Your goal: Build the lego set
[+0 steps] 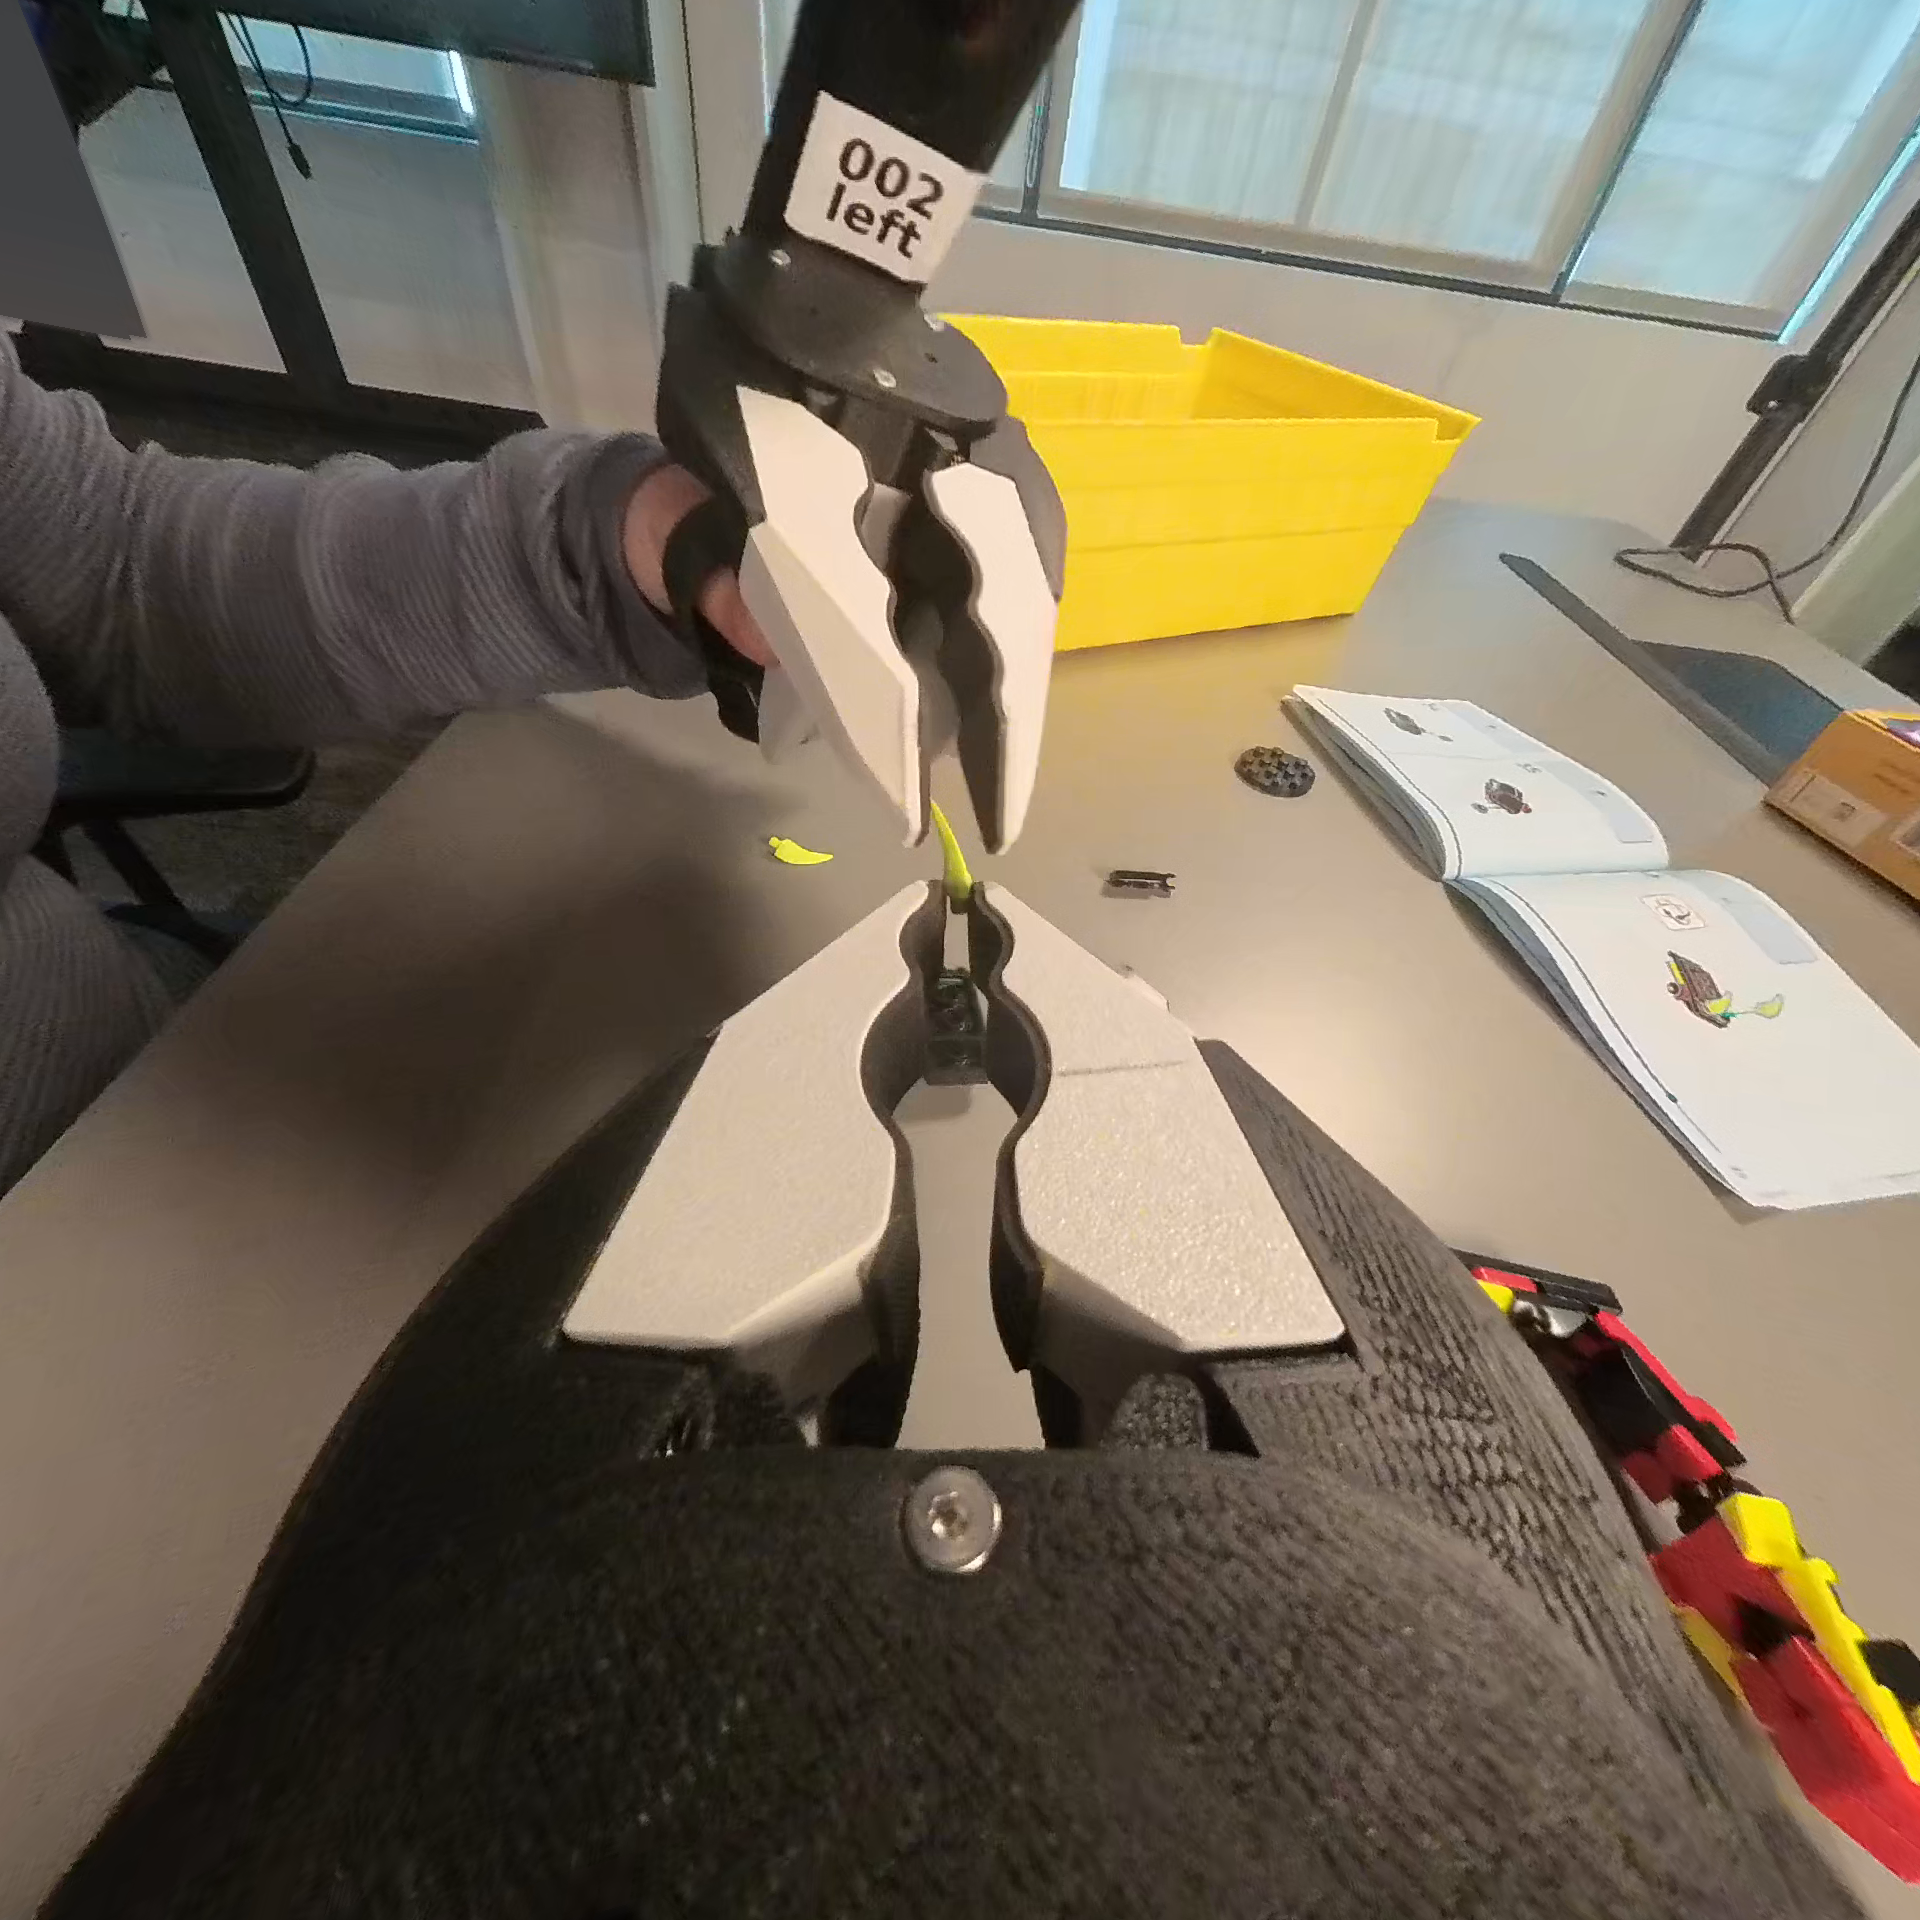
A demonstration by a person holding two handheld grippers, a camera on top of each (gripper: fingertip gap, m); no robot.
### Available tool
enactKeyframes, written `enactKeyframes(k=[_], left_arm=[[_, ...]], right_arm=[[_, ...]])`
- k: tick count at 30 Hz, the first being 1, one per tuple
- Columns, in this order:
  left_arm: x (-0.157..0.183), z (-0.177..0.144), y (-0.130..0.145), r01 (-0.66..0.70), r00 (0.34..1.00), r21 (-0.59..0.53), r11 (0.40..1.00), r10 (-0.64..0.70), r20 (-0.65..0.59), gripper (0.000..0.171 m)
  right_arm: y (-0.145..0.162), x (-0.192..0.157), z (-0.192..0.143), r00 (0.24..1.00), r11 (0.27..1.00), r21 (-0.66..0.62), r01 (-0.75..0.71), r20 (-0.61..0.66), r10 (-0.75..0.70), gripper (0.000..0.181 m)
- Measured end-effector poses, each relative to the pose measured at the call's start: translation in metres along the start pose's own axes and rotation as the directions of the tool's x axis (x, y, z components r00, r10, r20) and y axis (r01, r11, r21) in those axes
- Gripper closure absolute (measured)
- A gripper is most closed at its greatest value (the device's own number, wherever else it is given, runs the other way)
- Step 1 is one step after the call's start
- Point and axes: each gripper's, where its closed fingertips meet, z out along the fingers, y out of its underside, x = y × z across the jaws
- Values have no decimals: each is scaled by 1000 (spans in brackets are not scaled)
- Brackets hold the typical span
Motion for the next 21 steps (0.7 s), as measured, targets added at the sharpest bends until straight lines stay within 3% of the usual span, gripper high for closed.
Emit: enactKeyframes(k=[5,8,15,21], left_arm=[[2,4,4,-31,999,-19,999,30,-12,169],[-1,3,2,-153,987,-15,988,154,50,171],[-5,3,12,-210,972,-197,958,226,63,171],[-8,5,14,-251,961,-317,914,276,34,171]], right_arm=[[0,0,0,1000,1000,3,13,-8,-13,179],[0,-1,1,1000,1000,-6,29,-7,-29,179],[19,-5,4,993,982,-144,122,18,-121,179],[25,-3,4,993,976,-183,117,19,-115,179]])
